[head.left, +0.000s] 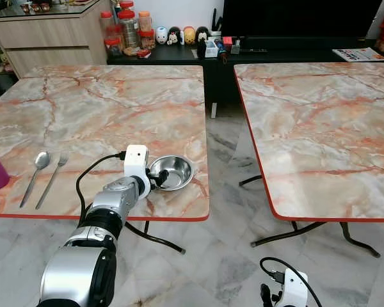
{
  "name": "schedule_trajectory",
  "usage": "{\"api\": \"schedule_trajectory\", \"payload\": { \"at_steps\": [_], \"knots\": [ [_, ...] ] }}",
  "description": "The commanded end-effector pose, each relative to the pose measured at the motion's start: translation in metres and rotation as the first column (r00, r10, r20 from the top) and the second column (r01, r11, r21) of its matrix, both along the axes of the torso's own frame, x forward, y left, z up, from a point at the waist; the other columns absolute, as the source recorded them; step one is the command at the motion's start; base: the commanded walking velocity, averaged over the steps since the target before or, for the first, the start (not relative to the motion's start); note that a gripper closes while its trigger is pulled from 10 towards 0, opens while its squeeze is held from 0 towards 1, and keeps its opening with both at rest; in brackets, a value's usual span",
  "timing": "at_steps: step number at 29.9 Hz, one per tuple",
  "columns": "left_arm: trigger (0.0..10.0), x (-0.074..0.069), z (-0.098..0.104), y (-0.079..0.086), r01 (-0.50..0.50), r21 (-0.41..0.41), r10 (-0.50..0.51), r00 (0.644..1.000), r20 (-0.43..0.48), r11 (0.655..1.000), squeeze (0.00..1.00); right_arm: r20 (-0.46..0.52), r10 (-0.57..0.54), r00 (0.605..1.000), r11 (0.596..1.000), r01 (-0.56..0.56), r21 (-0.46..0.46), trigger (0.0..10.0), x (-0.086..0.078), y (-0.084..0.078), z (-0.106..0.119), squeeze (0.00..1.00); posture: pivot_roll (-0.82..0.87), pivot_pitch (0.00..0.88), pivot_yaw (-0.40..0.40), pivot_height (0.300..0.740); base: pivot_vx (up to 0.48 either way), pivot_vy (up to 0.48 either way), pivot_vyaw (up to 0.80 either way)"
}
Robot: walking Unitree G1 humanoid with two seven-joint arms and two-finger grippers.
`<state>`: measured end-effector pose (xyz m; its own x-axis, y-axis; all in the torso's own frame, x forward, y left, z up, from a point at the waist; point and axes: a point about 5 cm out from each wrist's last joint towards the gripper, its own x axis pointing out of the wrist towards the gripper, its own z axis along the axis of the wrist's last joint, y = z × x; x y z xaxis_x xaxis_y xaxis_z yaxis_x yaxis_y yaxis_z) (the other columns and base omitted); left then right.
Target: Setting the table
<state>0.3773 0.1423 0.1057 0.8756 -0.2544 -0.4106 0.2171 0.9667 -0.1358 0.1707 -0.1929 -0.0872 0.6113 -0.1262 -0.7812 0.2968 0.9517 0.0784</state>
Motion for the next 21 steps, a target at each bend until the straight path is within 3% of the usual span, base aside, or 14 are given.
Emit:
{"api": "schedule_trajectory", "payload": {
  "at_steps": [1,21],
  "knots": [
    [0.0,0.0030,0.0052,-0.0030,0.019,0.040,-0.020,1.000,0.003,0.999,0.00,0.005,-0.016,1.000,1.000,0.016,0.008,10.0,0.0004,0.0011,0.0001,0.00,-0.02,0.000,0.021,0.740,0.000,0.000,0.00],
    [0.0,0.0014,0.0013,-0.0063,0.017,0.028,-0.017,1.000,-0.015,0.999,0.00,0.014,-0.013,1.000,1.000,0.013,0.020,10.0,0.0034,0.0031,0.0012,0.00,-0.02,0.000,0.022,0.740,0.000,0.000,0.00]
  ]
}}
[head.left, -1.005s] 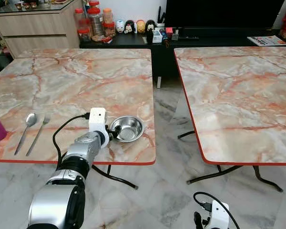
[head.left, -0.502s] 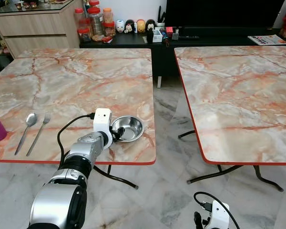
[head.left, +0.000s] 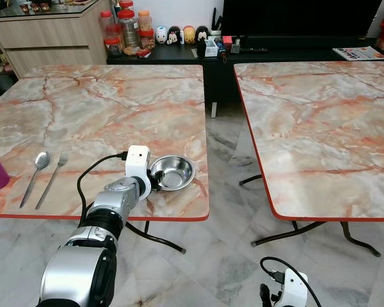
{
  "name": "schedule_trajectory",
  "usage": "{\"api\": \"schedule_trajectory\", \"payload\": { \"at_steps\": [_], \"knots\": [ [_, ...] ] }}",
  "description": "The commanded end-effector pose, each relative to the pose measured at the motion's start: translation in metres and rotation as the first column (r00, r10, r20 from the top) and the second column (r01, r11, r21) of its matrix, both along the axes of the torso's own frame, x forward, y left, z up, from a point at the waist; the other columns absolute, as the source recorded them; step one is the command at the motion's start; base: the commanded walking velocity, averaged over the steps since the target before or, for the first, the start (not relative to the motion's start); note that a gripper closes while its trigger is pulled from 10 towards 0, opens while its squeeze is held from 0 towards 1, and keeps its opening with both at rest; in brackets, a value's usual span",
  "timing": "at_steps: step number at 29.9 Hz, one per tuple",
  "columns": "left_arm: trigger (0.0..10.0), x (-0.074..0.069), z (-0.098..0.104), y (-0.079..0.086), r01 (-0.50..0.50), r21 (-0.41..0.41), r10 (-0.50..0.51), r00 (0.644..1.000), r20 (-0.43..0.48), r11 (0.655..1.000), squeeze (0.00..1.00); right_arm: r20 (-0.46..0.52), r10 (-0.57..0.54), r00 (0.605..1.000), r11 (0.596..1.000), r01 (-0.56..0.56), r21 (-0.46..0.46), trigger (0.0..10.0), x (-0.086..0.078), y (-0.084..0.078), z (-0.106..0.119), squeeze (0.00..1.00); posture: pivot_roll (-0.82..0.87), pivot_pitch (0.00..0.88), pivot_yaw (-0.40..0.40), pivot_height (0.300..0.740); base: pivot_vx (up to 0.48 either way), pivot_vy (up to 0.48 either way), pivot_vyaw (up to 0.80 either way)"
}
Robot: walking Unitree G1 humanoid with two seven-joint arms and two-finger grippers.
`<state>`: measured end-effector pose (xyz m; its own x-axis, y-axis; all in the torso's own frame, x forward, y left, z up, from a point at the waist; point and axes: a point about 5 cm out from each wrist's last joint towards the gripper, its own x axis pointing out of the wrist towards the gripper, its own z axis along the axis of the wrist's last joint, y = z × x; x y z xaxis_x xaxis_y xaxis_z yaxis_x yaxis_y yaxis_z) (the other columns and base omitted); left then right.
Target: Setting the table
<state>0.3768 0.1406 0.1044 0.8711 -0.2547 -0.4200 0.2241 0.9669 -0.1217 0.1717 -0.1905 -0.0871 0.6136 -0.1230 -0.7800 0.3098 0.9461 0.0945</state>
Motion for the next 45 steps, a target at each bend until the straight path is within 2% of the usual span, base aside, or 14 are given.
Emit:
{"api": "schedule_trajectory", "payload": {
  "at_steps": [1,7,19,22,23,24,32,33,39,40,41,43,44,45],
  "knots": [
    [0.0,0.002,0.003,-0.005,0.009,0.012,-0.009,1.000,-0.009,1.000,0.00,0.009,0.001,1.000,1.000,-0.001,0.004,10.0,0.002,0.001,0.001,0.00,-0.02,0.000,0.022,0.740,0.000,0.000,0.00],
    [0.0,0.001,0.000,-0.002,-0.002,0.017,0.002,1.000,-0.019,1.000,0.00,0.015,0.002,1.000,1.000,-0.002,0.011,10.0,0.006,0.005,0.002,0.00,-0.02,0.000,0.029,0.740,0.000,0.000,0.00],
    [0.0,0.002,0.002,0.003,-0.046,-0.001,0.046,0.999,-0.001,0.999,0.00,0.015,-0.012,1.000,1.000,0.012,0.010,10.0,0.005,0.003,0.002,0.00,-0.02,0.000,0.026,0.740,0.000,0.000,0.00],
    [0.0,0.005,0.010,0.005,-0.071,-0.067,0.075,0.995,0.061,0.995,0.00,0.016,-0.013,1.000,1.000,0.013,0.008,10.0,0.005,0.002,0.002,0.00,-0.02,0.000,0.026,0.740,0.000,0.000,0.00],
    [0.0,0.007,0.016,0.005,-0.083,-0.124,0.096,0.990,0.099,0.989,0.00,0.016,-0.012,1.000,1.000,0.011,0.008,10.0,0.005,0.002,0.002,0.00,-0.02,0.000,0.020,0.740,0.000,0.000,0.00],
    [0.0,0.008,0.019,0.008,-0.100,-0.143,0.116,0.987,0.113,0.985,0.00,0.016,-0.010,1.000,1.000,0.010,0.007,10.0,0.005,0.002,0.002,0.00,-0.02,0.000,0.020,0.740,0.000,0.000,0.00],
    [0.0,0.006,0.018,0.022,-0.176,-0.225,0.210,0.968,0.134,0.958,0.00,0.015,0.002,1.000,1.000,-0.002,0.004,10.0,0.005,0.002,0.002,0.00,0.00,0.000,0.010,0.740,0.000,0.000,0.00],
    [0.0,0.005,0.019,0.024,-0.188,-0.278,0.234,0.961,0.144,0.942,0.00,0.015,0.008,1.000,1.000,-0.008,0.002,10.0,0.005,0.001,0.002,0.00,0.00,0.000,0.008,0.740,0.000,0.000,0.00],
    [0.0,0.004,0.022,0.031,-0.207,-0.356,0.283,0.943,0.177,0.911,0.00,0.014,0.023,1.000,1.000,-0.023,-0.001,10.0,0.006,0.001,0.002,0.00,0.01,0.000,0.003,0.740,0.000,0.000,0.00],
    [0.0,0.004,0.026,0.035,-0.211,-0.392,0.305,0.932,0.196,0.895,0.00,0.012,0.026,1.000,1.000,-0.026,-0.001,10.0,0.006,0.002,0.002,0.00,0.01,0.000,0.003,0.740,0.000,0.000,0.00],
    [1.6,0.003,0.029,0.037,-0.201,-0.422,0.313,0.925,0.215,0.884,0.00,0.011,0.027,1.000,1.000,-0.027,-0.001,10.0,0.006,0.002,0.002,0.00,0.01,0.000,0.003,0.740,0.000,0.000,0.00],
    [1.6,0.003,0.032,0.039,-0.187,-0.450,0.319,0.918,0.236,0.873,0.00,0.010,0.029,1.000,1.000,-0.029,-0.001,10.0,0.005,0.002,0.002,0.00,0.01,0.000,0.003,0.740,0.000,0.000,0.00],
    [10.0,0.002,0.036,0.044,-0.199,-0.490,0.355,0.900,0.251,0.849,0.00,0.011,0.031,0.999,1.000,-0.031,-0.002,10.0,0.005,0.002,0.002,0.00,0.01,0.000,0.004,0.740,0.000,0.000,0.00],
    [10.0,0.002,0.036,0.044,-0.199,-0.490,0.355,0.900,0.251,0.849,0.00,0.011,0.031,0.999,1.000,-0.031,-0.002,10.0,0.005,0.002,0.002,0.00,0.01,0.000,0.004,0.740,0.000,0.000,0.00]
  ]
}}
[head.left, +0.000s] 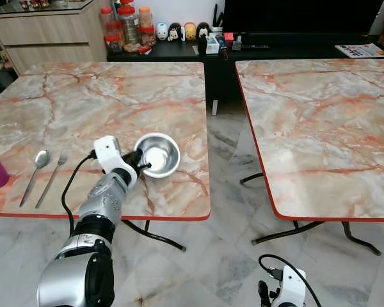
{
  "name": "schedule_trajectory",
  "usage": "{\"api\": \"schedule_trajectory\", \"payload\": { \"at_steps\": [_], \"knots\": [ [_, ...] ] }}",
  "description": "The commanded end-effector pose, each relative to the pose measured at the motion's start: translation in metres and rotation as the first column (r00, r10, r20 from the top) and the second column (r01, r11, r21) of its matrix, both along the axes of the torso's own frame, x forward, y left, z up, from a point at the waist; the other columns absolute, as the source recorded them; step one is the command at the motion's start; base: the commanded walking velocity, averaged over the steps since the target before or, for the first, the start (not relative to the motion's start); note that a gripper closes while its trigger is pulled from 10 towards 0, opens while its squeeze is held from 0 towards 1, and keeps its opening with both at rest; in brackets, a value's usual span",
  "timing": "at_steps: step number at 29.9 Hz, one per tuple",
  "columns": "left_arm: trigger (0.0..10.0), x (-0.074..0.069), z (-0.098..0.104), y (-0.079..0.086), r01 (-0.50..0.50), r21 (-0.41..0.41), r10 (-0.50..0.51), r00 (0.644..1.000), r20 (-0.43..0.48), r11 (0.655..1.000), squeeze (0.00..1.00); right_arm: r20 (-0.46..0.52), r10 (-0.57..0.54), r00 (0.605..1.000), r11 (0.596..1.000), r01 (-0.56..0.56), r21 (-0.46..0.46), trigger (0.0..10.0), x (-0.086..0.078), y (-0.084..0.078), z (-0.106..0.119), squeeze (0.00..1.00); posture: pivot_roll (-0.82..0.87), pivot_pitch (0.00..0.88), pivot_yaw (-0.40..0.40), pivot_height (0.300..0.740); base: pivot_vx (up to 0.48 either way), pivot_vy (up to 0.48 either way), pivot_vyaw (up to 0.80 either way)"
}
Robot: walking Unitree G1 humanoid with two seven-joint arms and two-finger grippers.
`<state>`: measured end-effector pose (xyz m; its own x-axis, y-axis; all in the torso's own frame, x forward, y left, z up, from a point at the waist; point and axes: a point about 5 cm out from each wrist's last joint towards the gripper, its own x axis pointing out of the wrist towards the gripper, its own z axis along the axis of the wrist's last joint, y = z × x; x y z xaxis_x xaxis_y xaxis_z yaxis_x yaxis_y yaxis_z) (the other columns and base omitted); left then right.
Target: Setting the table
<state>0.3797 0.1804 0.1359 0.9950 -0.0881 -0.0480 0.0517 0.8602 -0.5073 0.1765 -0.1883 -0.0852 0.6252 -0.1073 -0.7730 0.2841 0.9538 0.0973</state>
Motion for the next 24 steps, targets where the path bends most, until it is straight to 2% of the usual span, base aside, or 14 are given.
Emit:
{"api": "schedule_trajectory", "payload": {
  "at_steps": [1,5,7,9,10,11,12,13,15,17,18,19,21,24],
  "knots": [
    [10.0,-0.003,0.010,0.013,-0.056,-0.040,0.059,0.995,0.081,0.998,0.00,0.001,0.009,1.000,1.000,-0.009,-0.002,10.0,0.001,0.000,0.000,0.00,0.01,0.000,0.002,0.740,0.000,0.000,0.00],
    [10.0,-0.008,0.017,0.034,-0.154,-0.037,0.157,0.976,0.152,0.987,0.00,0.014,0.007,1.000,1.000,-0.007,-0.015,10.0,0.003,-0.001,0.002,0.00,0.03,0.000,-0.004,0.740,0.000,0.000,0.00],
    [10.0,-0.008,0.017,0.034,-0.157,-0.041,0.161,0.975,0.155,0.987,0.00,0.014,0.007,1.000,1.000,-0.007,-0.015,10.0,0.003,-0.001,0.002,0.00,0.03,0.000,-0.004,0.740,0.000,0.000,0.00],
    [10.0,-0.017,0.019,0.060,-0.280,-0.051,0.284,0.941,0.182,0.959,0.00,0.020,0.009,1.000,1.000,-0.009,-0.015,10.0,0.005,-0.001,0.003,0.00,0.04,0.000,-0.014,0.740,0.000,0.000,0.00],
    [10.0,-0.030,0.021,0.087,-0.409,0.018,0.396,0.892,0.220,0.912,0.00,0.023,0.009,1.000,1.000,-0.009,-0.015,10.0,0.006,-0.001,0.003,0.00,0.05,0.000,-0.014,0.740,0.000,0.000,0.00],
    [10.0,-0.037,0.021,0.098,-0.459,0.052,0.436,0.869,0.234,0.887,0.00,0.024,0.009,1.000,1.000,-0.008,-0.015,10.0,0.006,-0.001,0.003,0.00,0.05,0.000,-0.014,0.740,0.000,0.000,0.00],
    [10.0,-0.037,0.021,0.098,-0.459,0.052,0.436,0.869,0.234,0.887,0.00,0.024,0.009,1.000,1.000,-0.008,-0.015,10.0,0.006,-0.001,0.003,0.00,0.05,0.000,-0.014,0.740,0.000,0.000,0.00],
    [10.0,-0.047,0.022,0.115,-0.524,0.096,0.487,0.834,0.258,0.846,0.00,0.025,0.007,1.000,1.000,-0.007,-0.016,10.0,0.006,-0.001,0.003,0.00,0.05,0.000,-0.017,0.740,0.000,0.000,0.00],
    [10.0,-0.058,0.023,0.131,-0.582,0.100,0.539,0.795,0.277,0.807,0.00,0.028,0.001,1.000,1.000,0.000,-0.015,10.0,0.006,-0.002,0.004,0.00,0.05,0.000,-0.017,0.740,0.000,0.000,0.00],
    [10.0,-0.086,0.027,0.160,-0.681,0.099,0.621,0.709,0.333,0.725,0.00,0.029,0.000,1.000,1.000,0.000,-0.017,10.0,0.005,-0.002,0.003,0.00,0.07,0.000,-0.023,0.740,0.000,0.000,0.00],
    [10.0,-0.086,0.027,0.160,-0.681,0.099,0.621,0.709,0.333,0.725,0.00,0.029,0.000,1.000,1.000,0.000,-0.017,10.0,0.005,-0.002,0.003,0.00,0.07,0.000,-0.023,0.740,0.000,0.000,0.00],
    [10.0,-0.098,0.026,0.170,-0.713,0.114,0.647,0.682,0.341,0.692,0.00,0.026,0.004,1.000,1.000,-0.004,-0.018,10.0,0.003,-0.003,0.003,0.00,0.08,0.000,-0.026,0.740,0.000,0.000,0.00],
    [10.0,-0.103,0.025,0.174,-0.725,0.123,0.657,0.672,0.343,0.677,0.00,0.024,0.006,1.000,1.000,-0.005,-0.019,10.0,0.003,-0.003,0.002,0.00,0.08,0.000,-0.030,0.740,0.000,0.000,0.00],
    [10.0,-0.129,0.019,0.192,-0.770,0.172,0.692,0.630,0.354,0.614,0.00,0.022,0.011,1.000,1.000,-0.011,-0.020,10.0,0.002,-0.003,0.002,0.00,0.09,0.000,-0.032,0.740,0.000,0.000,0.00]
  ]
}}
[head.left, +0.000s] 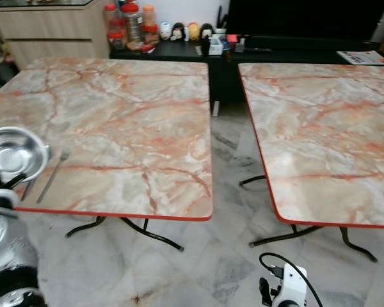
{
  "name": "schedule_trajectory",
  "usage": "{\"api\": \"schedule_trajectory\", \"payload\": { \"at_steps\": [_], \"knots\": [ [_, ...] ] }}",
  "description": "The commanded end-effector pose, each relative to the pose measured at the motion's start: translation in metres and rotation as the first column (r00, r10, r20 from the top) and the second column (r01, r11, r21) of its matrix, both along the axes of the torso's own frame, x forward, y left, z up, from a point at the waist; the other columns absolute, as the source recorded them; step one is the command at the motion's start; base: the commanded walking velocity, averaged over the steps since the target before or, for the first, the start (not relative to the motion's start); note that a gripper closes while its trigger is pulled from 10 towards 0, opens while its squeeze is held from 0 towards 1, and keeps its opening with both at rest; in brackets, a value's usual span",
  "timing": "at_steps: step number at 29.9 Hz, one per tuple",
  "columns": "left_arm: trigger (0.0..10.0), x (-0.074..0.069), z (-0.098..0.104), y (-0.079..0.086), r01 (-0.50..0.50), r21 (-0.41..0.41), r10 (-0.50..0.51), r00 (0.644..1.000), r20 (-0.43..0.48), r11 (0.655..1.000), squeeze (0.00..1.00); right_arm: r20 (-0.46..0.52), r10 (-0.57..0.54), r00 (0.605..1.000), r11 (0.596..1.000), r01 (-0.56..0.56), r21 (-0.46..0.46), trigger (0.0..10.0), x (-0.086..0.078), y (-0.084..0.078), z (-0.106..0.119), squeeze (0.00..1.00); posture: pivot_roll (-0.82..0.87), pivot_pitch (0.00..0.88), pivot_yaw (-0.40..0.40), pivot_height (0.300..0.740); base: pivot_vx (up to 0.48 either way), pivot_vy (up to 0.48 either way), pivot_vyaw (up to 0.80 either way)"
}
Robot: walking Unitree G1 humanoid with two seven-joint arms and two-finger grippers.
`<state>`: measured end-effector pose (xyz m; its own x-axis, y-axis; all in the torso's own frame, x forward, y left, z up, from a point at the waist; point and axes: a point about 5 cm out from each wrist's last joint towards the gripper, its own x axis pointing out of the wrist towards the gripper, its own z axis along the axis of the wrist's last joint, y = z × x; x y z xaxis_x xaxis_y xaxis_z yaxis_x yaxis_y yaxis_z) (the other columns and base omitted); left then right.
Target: Setting the table
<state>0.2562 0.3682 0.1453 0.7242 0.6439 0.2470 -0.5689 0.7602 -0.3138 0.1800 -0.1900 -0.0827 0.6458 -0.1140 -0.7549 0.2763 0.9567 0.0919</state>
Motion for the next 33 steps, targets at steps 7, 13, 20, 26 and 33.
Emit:
{"api": "schedule_trajectory", "payload": {
  "at_steps": [7,13,20,26,33],
  "knots": [
    [10.0,-0.031,-0.021,0.017,-0.103,0.052,0.109,0.987,-0.122,0.993,0.00,-0.005,0.009,1.000,1.000,-0.009,-0.006,10.0,-0.001,0.000,-0.001,0.00,0.10,0.000,-0.036,0.740,0.000,0.000,0.00],
    [10.0,-0.047,-0.057,0.020,-0.164,0.019,0.163,0.951,-0.262,0.986,0.00,-0.010,0.016,1.000,1.000,-0.016,0.000,10.0,-0.004,0.001,-0.002,0.00,0.08,0.000,-0.018,0.740,0.000,0.000,0.00],
    [10.0,-0.066,-0.075,0.028,-0.261,-0.040,0.240,0.928,-0.285,0.964,0.00,-0.024,0.000,1.000,1.000,0.000,0.000,10.0,-0.012,-0.001,-0.005,0.00,0.07,0.000,-0.011,0.740,0.000,0.000,0.00],
    [10.0,-0.074,-0.096,0.028,-0.244,-0.067,0.197,0.892,-0.406,0.967,0.00,-0.027,0.000,1.000,1.000,0.000,0.000,10.0,-0.013,0.001,-0.006,0.00,0.08,0.000,-0.012,0.740,0.000,0.000,0.00],
    [10.0,-0.078,-0.142,0.000,-0.184,-0.184,0.040,0.803,-0.594,0.966,0.00,-0.024,-0.006,1.000,1.000,0.006,0.001,10.0,-0.011,0.001,-0.005,0.00,0.06,0.000,-0.001,0.740,0.000,0.000,0.00]
  ]
}}
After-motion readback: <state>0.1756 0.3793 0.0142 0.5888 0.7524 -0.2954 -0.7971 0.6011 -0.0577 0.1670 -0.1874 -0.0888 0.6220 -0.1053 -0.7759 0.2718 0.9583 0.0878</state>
